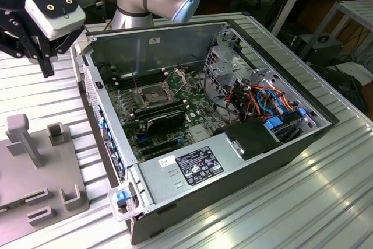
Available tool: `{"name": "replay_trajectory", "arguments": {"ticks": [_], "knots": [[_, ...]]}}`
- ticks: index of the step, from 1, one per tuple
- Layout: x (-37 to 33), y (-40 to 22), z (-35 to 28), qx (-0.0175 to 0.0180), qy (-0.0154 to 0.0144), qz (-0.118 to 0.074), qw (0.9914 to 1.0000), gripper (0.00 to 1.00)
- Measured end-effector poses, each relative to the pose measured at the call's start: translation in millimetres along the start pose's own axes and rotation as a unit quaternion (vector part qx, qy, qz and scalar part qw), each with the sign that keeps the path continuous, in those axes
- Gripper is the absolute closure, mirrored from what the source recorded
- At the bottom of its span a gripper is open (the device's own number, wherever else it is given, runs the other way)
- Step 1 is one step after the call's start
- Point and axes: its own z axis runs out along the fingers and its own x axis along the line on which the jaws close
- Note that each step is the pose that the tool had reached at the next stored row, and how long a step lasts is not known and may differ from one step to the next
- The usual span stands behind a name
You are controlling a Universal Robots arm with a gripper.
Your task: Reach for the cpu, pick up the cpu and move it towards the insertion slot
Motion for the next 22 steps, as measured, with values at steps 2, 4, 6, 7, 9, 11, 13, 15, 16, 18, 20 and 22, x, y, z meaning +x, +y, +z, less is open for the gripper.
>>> {"name": "replay_trajectory", "arguments": {"ticks": [2, 4, 6, 7, 9, 11, 13, 15, 16, 18, 20, 22], "knots": [[2.9, -0.2, 0.1, 0.0, 0.0, 0.0, 1.0, 0.89], [6.0, -0.4, 0.1, 0.0, 0.0, 0.0, 1.0, 0.89], [8.2, -0.6, 0.1, 0.0, 0.0, 0.0, 1.0, 0.89], [9.3, -0.7, 0.1, 0.0, 0.0, 0.0, 1.0, 0.89], [12.0, -0.9, 0.1, 0.0, 0.0, 0.0, 1.0, 0.89], [15.6, -1.2, 0.2, 0.0, 0.0, 0.0, 1.0, 0.89], [19.4, -1.5, 0.2, 0.0, 0.0, 0.0, 1.0, 0.89], [21.9, -1.7, 0.3, -0.0001, 0.0, 0.0, 1.0, 0.89], [23.0, -1.7, 0.2, 0.0, 0.0, 0.0, 1.0, 0.89], [25.2, -1.9, 0.3, 0.0, 0.0, 0.0, 1.0, 0.89], [27.7, -2.1, 0.3, -0.0001, 0.0, 0.0, 1.0, 0.89], [30.6, -2.3, 0.3, 0.0, 0.0, 0.0, 1.0, 0.89]]}}
